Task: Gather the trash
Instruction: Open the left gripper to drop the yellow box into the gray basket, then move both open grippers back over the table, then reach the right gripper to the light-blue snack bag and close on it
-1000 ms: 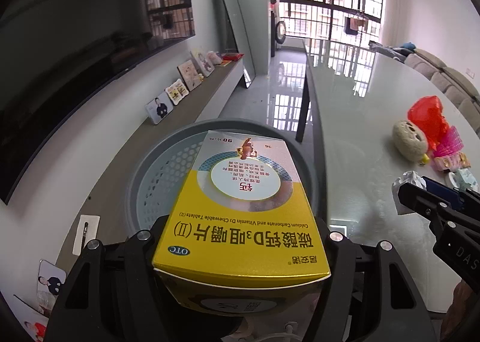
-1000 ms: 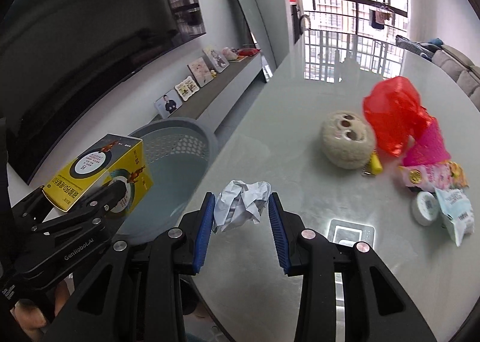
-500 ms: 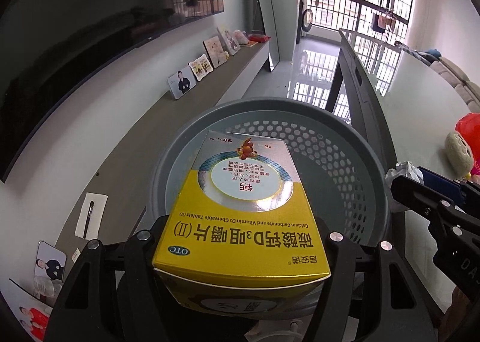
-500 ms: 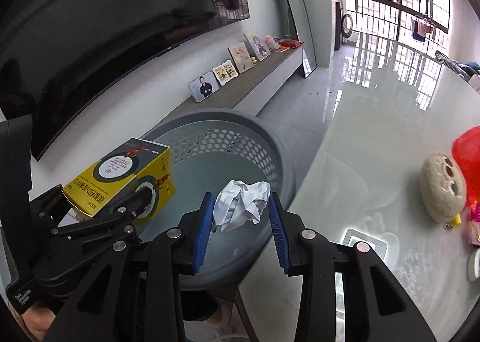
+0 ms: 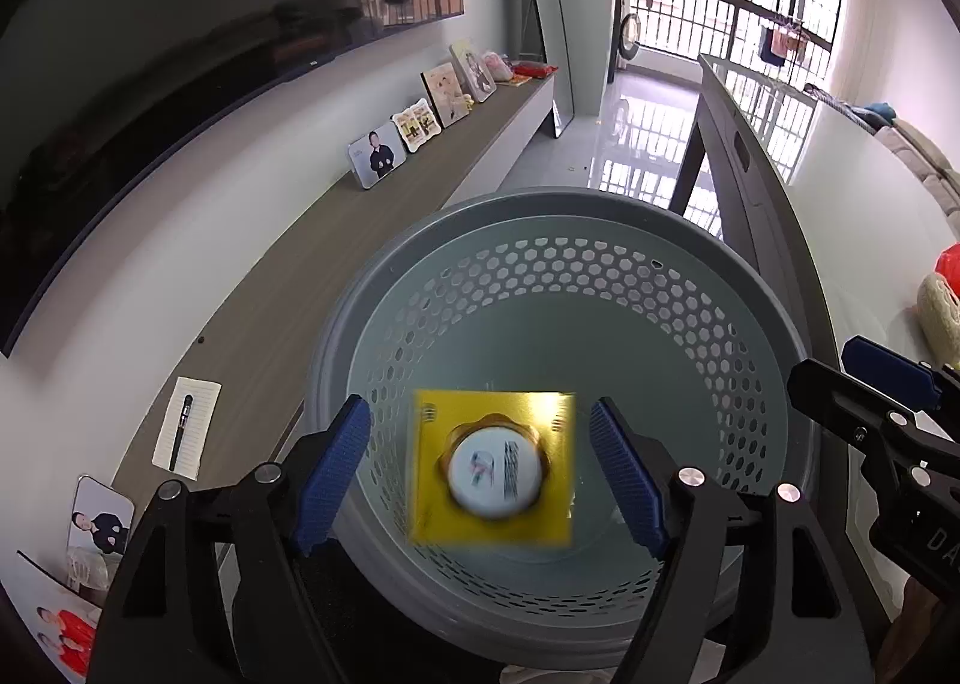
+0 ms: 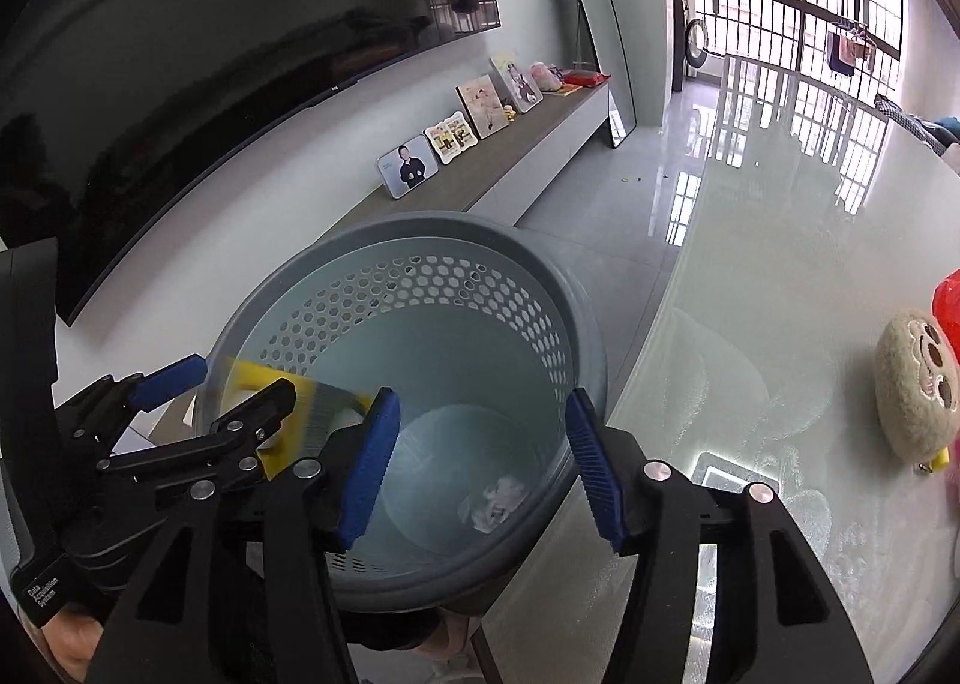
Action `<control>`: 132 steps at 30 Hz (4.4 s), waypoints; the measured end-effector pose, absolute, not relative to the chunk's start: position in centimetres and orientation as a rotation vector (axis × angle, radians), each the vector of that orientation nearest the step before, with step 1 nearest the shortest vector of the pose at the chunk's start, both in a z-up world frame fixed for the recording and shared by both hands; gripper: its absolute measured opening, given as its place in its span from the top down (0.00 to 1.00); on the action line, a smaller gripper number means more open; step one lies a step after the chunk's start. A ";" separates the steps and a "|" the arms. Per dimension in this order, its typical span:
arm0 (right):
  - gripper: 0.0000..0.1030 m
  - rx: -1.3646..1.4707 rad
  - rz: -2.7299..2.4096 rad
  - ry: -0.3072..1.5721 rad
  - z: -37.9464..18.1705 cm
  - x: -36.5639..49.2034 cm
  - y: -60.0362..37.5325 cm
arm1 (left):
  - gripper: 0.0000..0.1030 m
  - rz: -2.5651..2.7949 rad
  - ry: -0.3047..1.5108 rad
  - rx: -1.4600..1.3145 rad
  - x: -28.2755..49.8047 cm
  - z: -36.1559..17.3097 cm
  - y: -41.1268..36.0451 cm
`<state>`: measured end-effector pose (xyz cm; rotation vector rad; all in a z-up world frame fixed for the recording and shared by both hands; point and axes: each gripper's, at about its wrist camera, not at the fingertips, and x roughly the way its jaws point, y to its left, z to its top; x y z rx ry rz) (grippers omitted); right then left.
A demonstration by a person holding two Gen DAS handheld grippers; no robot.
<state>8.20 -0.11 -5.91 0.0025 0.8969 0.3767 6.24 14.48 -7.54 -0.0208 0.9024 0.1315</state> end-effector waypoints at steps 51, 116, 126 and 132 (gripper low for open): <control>0.43 0.153 0.052 0.761 -2.1 -1.1 -14.7 | 0.18 -0.101 0.821 0.075 5.1 -3.7 4.6; 0.43 0.332 -0.228 0.817 -6.0 -4.3 -31.2 | 0.15 -0.383 0.835 0.230 4.2 -4.0 -13.6; 0.43 0.356 -0.298 0.811 -6.3 -6.0 -33.6 | 0.15 -0.390 0.834 0.235 4.0 -4.0 -13.7; 0.43 0.375 -0.363 0.802 -6.3 -7.1 -36.0 | 0.15 -0.396 0.833 0.245 3.7 -4.0 -14.3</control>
